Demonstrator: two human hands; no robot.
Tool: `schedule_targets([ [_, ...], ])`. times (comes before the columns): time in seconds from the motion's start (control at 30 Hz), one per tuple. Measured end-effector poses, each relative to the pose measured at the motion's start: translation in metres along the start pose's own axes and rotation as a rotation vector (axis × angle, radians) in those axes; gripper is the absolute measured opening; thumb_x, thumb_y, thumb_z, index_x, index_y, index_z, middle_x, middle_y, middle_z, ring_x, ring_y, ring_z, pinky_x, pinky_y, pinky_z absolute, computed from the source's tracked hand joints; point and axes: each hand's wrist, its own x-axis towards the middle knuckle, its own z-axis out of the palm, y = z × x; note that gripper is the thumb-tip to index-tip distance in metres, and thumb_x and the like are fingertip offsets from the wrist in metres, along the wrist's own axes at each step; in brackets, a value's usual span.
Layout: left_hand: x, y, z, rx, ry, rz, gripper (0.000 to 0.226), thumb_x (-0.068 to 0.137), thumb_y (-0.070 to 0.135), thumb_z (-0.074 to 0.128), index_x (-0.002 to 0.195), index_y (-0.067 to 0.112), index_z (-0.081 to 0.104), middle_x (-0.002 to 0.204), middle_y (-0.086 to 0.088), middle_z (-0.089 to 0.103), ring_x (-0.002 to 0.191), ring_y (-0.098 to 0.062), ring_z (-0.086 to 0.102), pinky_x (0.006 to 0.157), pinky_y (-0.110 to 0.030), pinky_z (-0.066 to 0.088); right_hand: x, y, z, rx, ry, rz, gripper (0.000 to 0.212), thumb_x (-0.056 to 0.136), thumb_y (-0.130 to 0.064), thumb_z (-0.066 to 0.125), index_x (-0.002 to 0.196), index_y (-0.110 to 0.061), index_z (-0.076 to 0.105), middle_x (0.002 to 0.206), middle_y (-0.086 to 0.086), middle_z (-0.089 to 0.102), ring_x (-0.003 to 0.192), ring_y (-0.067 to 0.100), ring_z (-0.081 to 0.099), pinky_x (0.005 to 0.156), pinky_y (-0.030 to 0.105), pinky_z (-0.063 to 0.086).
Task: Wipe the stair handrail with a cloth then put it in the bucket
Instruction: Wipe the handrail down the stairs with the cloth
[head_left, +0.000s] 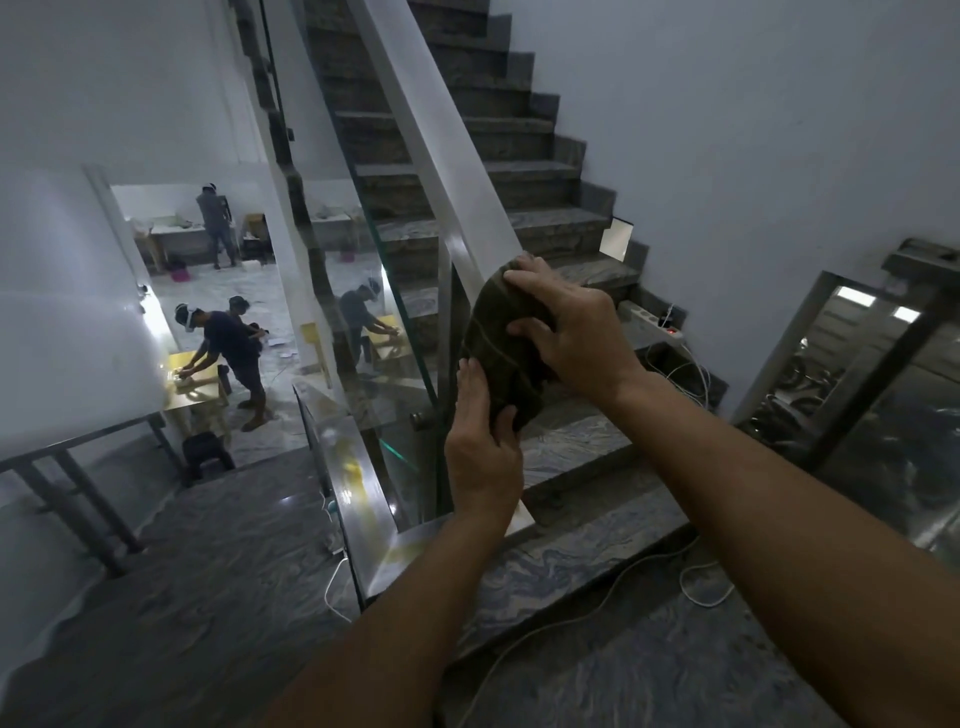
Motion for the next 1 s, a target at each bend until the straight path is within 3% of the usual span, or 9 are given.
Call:
schedule_targets([
  [0.23, -0.001, -0.011, 0.004, 0.032, 0.119, -0.066, 0.055, 0.090, 0.009, 0.059, 0.142, 0.012, 0.041, 0.123, -0.017, 0.066, 0.108, -0.031, 0.066, 0.088, -0.043, 0.056, -0.015, 0.014, 0.010, 0.057, 0.065, -0.036, 0.051, 0.087, -0.005, 0.061, 0.137, -0.008, 0.048, 0.146, 0.015, 0.043, 0.133, 0.029, 0.045, 0.106, 0.045, 0.044],
  [0.4, 0.000, -0.015, 0.002, -0.023, 0.103, -0.133, 0.056, 0.087, 0.006, 0.062, 0.140, 0.014, 0.044, 0.127, -0.015, 0.064, 0.114, -0.028, 0.063, 0.093, -0.041, 0.055, -0.033, 0.014, 0.030, 0.112, 0.196, 0.019, 0.054, 0.089, -0.008, 0.062, 0.140, -0.011, 0.045, 0.150, 0.017, 0.037, 0.135, 0.025, 0.041, 0.108, 0.039, 0.042],
  [0.53, -0.002, -0.016, 0.001, -0.072, 0.105, -0.237, 0.055, 0.084, 0.007, 0.067, 0.136, 0.015, 0.049, 0.124, -0.012, 0.066, 0.112, -0.023, 0.065, 0.092, -0.032, 0.053, -0.041, 0.014, 0.038, 0.167, 0.253, 0.053, 0.056, 0.087, -0.007, 0.065, 0.139, -0.010, 0.045, 0.144, 0.018, 0.045, 0.130, 0.023, 0.048, 0.105, 0.039, 0.045],
  [0.7, -0.016, -0.028, -0.001, -0.115, 0.068, -0.354, 0.048, 0.085, 0.006, 0.065, 0.132, 0.016, 0.054, 0.123, -0.015, 0.066, 0.112, -0.029, 0.064, 0.092, -0.045, 0.054, -0.071, 0.023, 0.059, 0.114, 0.239, 0.071, 0.059, 0.084, -0.006, 0.068, 0.139, -0.004, 0.044, 0.128, 0.022, 0.060, 0.105, 0.027, 0.066, 0.090, 0.039, 0.054],
  [0.83, -0.028, -0.040, -0.006, -0.068, 0.020, -0.421, 0.043, 0.086, 0.003, 0.063, 0.127, 0.016, 0.057, 0.117, -0.015, 0.069, 0.104, -0.027, 0.067, 0.089, -0.042, 0.056, -0.097, 0.027, 0.080, 0.200, 0.202, 0.177, 0.062, 0.083, -0.002, 0.069, 0.140, -0.009, 0.044, 0.118, 0.021, 0.066, 0.101, 0.027, 0.068, 0.085, 0.040, 0.057],
  [0.93, -0.031, -0.047, -0.012, 0.021, -0.053, -0.411, 0.039, 0.088, 0.003, 0.061, 0.125, 0.015, 0.059, 0.114, -0.015, 0.070, 0.100, -0.028, 0.068, 0.087, -0.035, 0.057, -0.106, 0.025, 0.088, 0.242, 0.212, 0.223, 0.063, 0.082, 0.000, 0.069, 0.139, -0.010, 0.044, 0.113, 0.020, 0.068, 0.097, 0.018, 0.068, 0.087, 0.030, 0.056],
  [1.0, -0.031, -0.050, -0.018, 0.135, -0.123, -0.393, 0.037, 0.089, 0.004, 0.059, 0.125, 0.015, 0.060, 0.111, -0.015, 0.071, 0.097, -0.029, 0.068, 0.081, -0.028, 0.054, -0.112, 0.023, 0.093, 0.235, 0.243, 0.243, 0.063, 0.079, 0.004, 0.071, 0.136, -0.005, 0.047, 0.099, 0.021, 0.072, 0.086, 0.000, 0.060, 0.086, 0.010, 0.050],
])
